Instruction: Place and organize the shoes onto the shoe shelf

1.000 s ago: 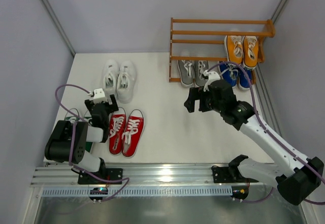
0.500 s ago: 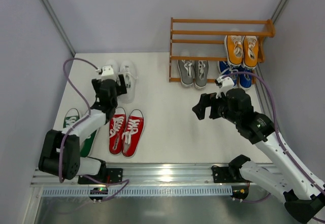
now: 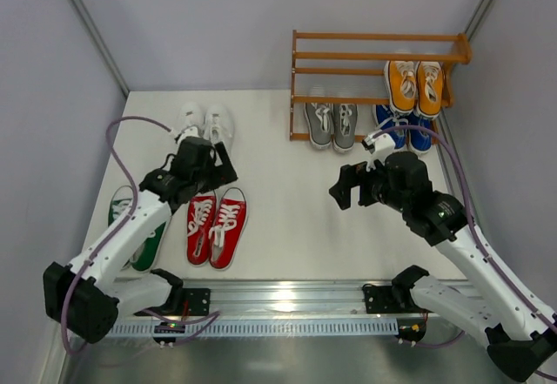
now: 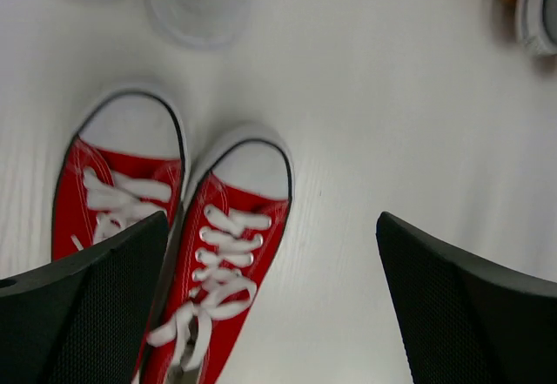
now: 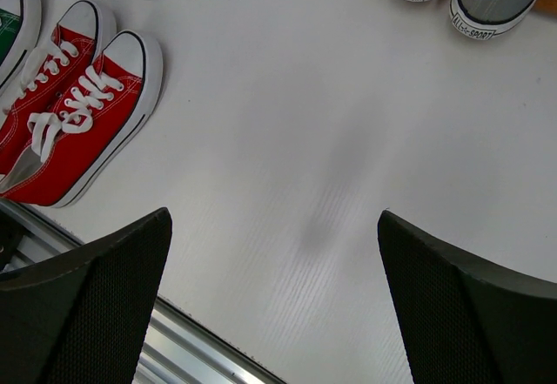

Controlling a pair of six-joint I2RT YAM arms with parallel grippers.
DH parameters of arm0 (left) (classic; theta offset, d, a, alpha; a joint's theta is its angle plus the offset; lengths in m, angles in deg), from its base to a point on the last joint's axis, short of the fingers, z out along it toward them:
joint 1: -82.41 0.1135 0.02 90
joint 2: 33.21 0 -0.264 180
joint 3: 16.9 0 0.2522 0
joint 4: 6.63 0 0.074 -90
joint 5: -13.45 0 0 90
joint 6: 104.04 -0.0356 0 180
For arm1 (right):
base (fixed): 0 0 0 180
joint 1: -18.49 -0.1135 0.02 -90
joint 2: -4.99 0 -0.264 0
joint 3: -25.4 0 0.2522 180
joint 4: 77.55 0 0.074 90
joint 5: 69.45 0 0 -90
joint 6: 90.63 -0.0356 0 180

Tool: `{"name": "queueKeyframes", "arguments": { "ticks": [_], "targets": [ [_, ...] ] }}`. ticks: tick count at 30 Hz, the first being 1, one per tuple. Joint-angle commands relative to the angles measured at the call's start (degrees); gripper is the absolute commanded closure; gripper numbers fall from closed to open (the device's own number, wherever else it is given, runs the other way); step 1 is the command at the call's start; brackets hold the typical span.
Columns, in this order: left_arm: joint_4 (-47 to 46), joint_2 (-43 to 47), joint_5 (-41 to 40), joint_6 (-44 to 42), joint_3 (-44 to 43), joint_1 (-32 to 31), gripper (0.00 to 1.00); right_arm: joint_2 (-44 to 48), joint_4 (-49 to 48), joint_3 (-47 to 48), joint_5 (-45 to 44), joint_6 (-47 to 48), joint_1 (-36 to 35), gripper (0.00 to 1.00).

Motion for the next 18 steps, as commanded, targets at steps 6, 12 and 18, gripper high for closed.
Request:
{"name": "queueKeyframes", "arguments": {
  "ticks": [6,12,18],
  "targets": [
    [37.96,-22.28,-11.89,11.22,-17.19,-16.79,0.00,-1.49,-1.44,0.32,1.21,2.41,-0.31,0.00],
    [41.75,-25.03,-11.73,6.82,-19.57,-13.73,0.00,-0.70,0.49,0.58,-0.28,2.76,-0.31,0.00],
    [41.05,-21.76,-2.51,-2.04,-15.18,-4.07,0.00,-0.79,0.67,0.14,-0.82,2.50,-0.31,0.00]
  ]
}}
